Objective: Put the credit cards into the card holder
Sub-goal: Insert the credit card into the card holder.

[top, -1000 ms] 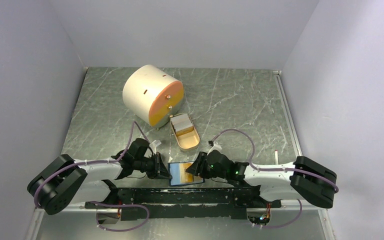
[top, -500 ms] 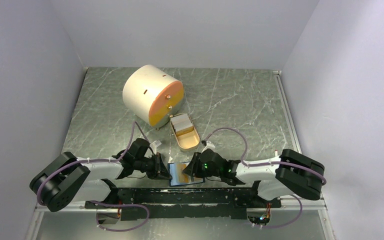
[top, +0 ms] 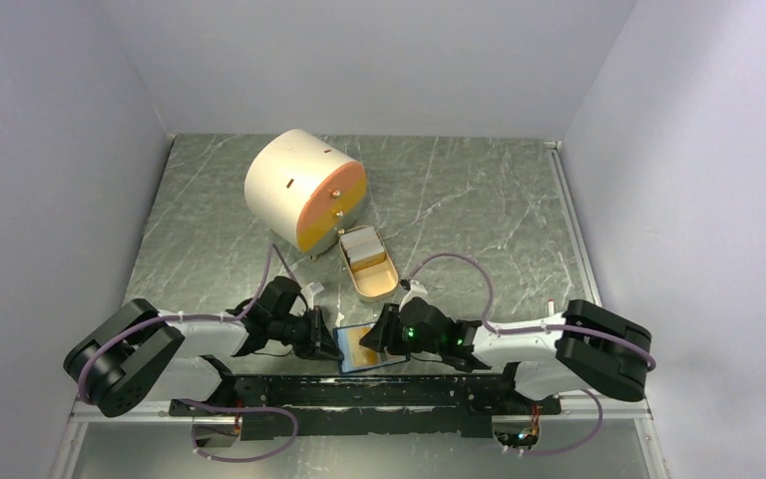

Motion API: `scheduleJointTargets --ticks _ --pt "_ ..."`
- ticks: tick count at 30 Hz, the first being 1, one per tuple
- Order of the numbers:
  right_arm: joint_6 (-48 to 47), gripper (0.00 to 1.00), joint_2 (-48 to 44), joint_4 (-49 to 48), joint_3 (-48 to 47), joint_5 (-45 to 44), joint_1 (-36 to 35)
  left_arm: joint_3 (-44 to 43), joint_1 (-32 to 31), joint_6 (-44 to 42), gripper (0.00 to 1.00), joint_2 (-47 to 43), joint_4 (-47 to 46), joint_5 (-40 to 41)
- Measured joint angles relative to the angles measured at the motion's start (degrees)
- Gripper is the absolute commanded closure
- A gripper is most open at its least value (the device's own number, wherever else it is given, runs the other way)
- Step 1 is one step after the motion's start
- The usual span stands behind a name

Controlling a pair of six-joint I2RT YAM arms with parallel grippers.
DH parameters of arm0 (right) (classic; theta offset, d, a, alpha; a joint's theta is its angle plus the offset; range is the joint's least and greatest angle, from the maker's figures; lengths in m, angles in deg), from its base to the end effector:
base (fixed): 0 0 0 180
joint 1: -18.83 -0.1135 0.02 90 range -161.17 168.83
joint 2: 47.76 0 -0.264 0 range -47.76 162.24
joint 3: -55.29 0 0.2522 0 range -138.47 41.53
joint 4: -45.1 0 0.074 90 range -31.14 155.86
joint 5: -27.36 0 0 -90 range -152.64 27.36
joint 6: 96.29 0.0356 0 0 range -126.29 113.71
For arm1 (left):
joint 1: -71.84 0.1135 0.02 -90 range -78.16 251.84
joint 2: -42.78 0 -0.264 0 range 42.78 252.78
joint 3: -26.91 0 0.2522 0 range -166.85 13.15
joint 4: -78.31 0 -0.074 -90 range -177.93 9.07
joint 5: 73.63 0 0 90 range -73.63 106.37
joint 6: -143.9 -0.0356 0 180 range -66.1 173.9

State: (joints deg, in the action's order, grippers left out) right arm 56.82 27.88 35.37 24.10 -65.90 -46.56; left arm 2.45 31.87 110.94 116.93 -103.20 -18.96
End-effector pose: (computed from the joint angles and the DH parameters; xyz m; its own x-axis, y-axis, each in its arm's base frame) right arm 0.0954 0.2034 0.1302 -0.8995 0.1745 -0.4006 -0.1902 0.6691 0.7184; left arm 0.1245 -0.1313 0.0984 -0.9984 -0.0563 -0.0012 -0.0333 0.6071 -0.7939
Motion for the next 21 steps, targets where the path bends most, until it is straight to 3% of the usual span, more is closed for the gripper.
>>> scheduleJointTargets --ticks 7,21 --pt "-0.1 0.52 -3.7 5.4 0.0 -3.6 0.0 -0.3 0.0 0.0 0.91 0.3 0.0 0.0" --pt "0.5 0.53 4.2 4.5 -5.2 -4.9 -1.9 -1.0 0.0 0.0 0.91 1.6 -0.2 -0.2"
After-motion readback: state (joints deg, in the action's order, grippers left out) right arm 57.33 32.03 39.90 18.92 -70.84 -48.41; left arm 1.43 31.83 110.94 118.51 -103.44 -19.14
